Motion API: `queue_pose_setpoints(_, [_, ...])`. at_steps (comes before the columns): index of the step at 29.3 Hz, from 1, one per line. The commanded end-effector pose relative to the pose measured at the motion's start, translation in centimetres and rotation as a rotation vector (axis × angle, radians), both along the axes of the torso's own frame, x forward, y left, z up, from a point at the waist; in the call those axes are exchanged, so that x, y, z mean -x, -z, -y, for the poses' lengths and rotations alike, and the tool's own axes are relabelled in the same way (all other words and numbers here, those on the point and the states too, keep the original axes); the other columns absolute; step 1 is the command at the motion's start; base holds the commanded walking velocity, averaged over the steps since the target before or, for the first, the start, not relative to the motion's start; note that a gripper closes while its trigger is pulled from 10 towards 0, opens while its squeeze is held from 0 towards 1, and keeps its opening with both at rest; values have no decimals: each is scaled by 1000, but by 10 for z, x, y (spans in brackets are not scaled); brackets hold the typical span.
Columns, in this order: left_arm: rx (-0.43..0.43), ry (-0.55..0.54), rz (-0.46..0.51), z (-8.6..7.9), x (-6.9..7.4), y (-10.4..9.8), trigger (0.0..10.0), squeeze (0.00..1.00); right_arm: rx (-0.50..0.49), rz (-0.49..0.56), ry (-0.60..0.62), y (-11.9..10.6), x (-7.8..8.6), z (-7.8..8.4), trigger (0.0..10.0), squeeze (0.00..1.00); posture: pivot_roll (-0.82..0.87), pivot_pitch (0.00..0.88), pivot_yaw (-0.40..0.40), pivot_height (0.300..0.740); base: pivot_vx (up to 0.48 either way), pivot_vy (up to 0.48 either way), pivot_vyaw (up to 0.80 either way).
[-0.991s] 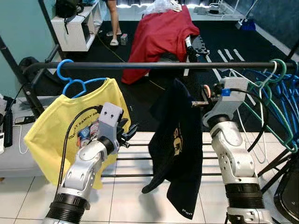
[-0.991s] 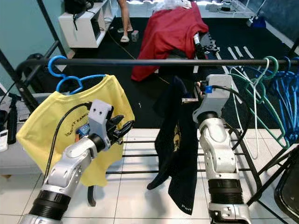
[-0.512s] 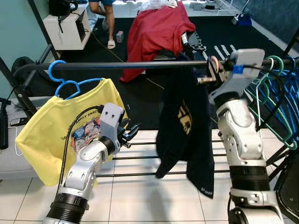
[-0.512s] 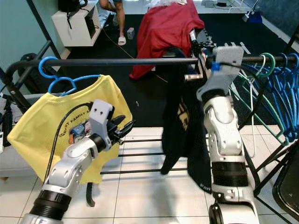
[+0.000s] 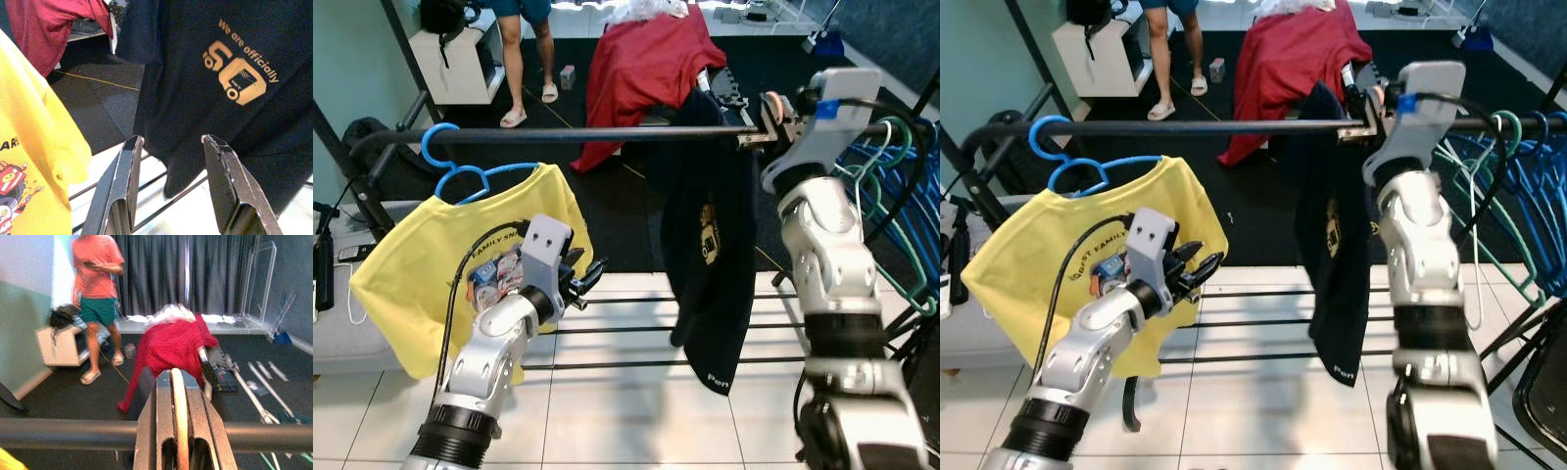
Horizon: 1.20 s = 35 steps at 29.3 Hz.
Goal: Hang hanger
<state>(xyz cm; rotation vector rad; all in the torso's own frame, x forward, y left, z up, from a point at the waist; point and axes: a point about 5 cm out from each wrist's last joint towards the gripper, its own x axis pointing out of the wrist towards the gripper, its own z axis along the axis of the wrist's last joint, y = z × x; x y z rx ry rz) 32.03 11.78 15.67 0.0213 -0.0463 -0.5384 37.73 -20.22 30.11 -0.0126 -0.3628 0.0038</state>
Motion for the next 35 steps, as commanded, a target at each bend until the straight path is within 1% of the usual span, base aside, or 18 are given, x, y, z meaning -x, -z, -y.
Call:
queue_pose_setpoints(1, [-19, 5, -10, -1, 0, 1, 10000, 0, -15, 13, -4, -4, 0, 1, 10000, 0, -87, 127, 24, 740, 0, 0, 0])
queue_pose_setpoints(4, [-18, 5, -10, -1, 0, 1, 10000, 0, -16, 12, -5, -4, 0, 1, 10000, 0, -87, 127, 24, 740, 0, 0, 0])
queue_pose_setpoints(5, [-20, 7, -11, -2, 0, 1, 10000, 0, -23, -23, -11, -2, -5, 3, 10000, 0, -86, 129, 23, 740, 0, 0, 0])
queue_pose_setpoints(7, [-20, 7, -11, -2, 0, 1, 10000, 0, -23, -23, -11, -2, -5, 3, 10000, 0, -86, 129, 23, 740, 0, 0, 0])
queue_pose_setpoints(8, [-24, 9, -12, -2, 0, 2, 10000, 0, -30, -53, -13, 0, -9, 5, 10000, 0, -85, 129, 22, 740, 0, 0, 0])
queue_pose_setpoints(9, [-24, 9, -12, -2, 0, 2, 10000, 0, -30, -53, -13, 0, -9, 5, 10000, 0, -85, 129, 22, 740, 0, 0, 0])
queue_pose_setpoints(10, [-28, 9, -14, -3, 1, 2, 10000, 0, -39, -71, -20, 1, -13, 6, 10000, 0, -81, 133, 20, 740, 0, 0, 0])
queue_pose_setpoints(13, [-32, 8, -14, -4, 1, 2, 10000, 0, -51, -70, -29, -3, -16, 8, 10000, 0, -80, 134, 19, 740, 0, 0, 0])
queue_pose_setpoints(14, [-34, 5, -13, -5, 1, 2, 10000, 0, -63, -46, -42, -8, -17, 8, 10000, 0, -79, 135, 19, 740, 0, 0, 0])
queue_pose_setpoints(15, [-34, 5, -13, -5, 1, 2, 10000, 0, -63, -46, -42, -8, -17, 8, 10000, 0, -79, 135, 19, 740, 0, 0, 0])
queue_pose_setpoints(19, [-36, -1, -11, -7, 1, 1, 10000, 0, -75, 0, -48, -22, -20, 9, 10000, 0, -79, 136, 19, 740, 0, 0, 0])
queue_pose_setpoints(25, [-38, 2, -14, -7, 1, 2, 10000, 0, -88, 2, -22, -23, -22, 15, 10000, 0, -78, 137, 19, 740, 0, 0, 0])
queue_pose_setpoints(30, [-39, 3, -14, -7, 1, 2, 10000, 0, -91, 1, -17, -23, -23, 16, 10000, 0, -78, 137, 19, 740, 0, 0, 0])
queue_pose_setpoints(31, [-40, 3, -15, -7, 1, 2, 10000, 0, -98, 3, -18, -24, -23, 17, 10000, 35, -77, 138, 20, 740, 0, 0, 0])
queue_pose_setpoints(32, [-40, 3, -14, -8, 1, 2, 10000, 0, -108, 8, -19, -25, -23, 18, 10000, 792, -77, 138, 20, 740, 0, 0, 0])
queue_pose_setpoints(33, [-40, 3, -14, -8, 1, 2, 10000, 0, -108, 8, -19, -25, -23, 18, 10000, 792, -77, 138, 20, 740, 0, 0, 0])
queue_pose_setpoints(34, [-41, 3, -14, -8, 1, 2, 10000, 0, -113, 11, -16, -25, -23, 19, 10000, 1000, -77, 138, 20, 740, 0, 0, 0])
queue_pose_setpoints(35, [-41, 3, -14, -8, 1, 2, 10000, 0, -113, 11, -16, -25, -23, 19, 10000, 1000, -77, 138, 20, 740, 0, 0, 0])
